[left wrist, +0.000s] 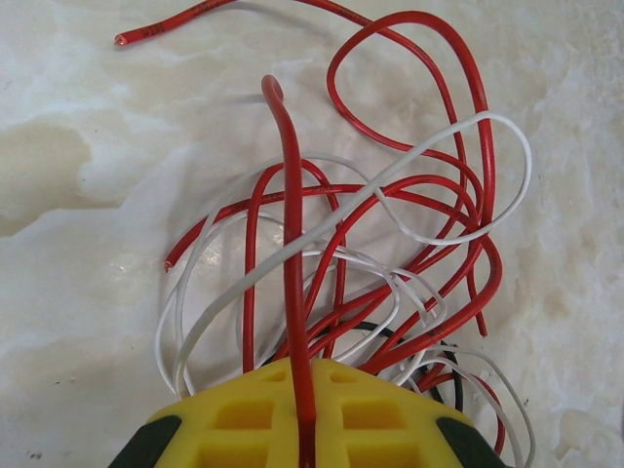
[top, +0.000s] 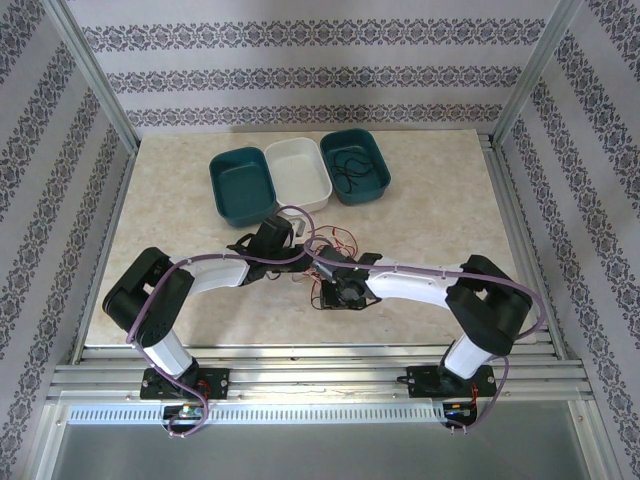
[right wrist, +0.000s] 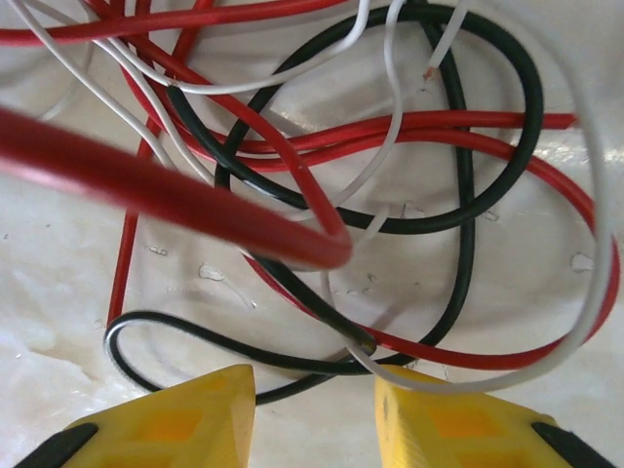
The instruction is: Untangle the cables
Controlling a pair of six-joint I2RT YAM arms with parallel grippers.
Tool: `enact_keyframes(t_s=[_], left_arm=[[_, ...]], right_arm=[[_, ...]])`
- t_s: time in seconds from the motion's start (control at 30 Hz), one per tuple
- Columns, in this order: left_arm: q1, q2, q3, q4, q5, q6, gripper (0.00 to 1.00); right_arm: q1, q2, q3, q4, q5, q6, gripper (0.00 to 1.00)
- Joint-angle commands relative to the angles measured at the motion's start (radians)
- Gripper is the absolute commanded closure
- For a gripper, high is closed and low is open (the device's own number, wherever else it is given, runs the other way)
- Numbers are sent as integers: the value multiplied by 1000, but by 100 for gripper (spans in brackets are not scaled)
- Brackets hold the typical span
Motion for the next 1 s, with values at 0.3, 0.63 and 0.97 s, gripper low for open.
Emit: enact_keyframes(t_s=[0.3,0.63,0.97], left_arm=[[19,-5,-17,38,10,-14,93],[25,-10,-29,50,6,-20,92],[31,-1,-37,78,36,-50,93]], right_arm=[[23,56,51,-216,63,-59,58],[42,32,44,-356,114,-63,52],[123,-63,108,-95,79,-208,54]])
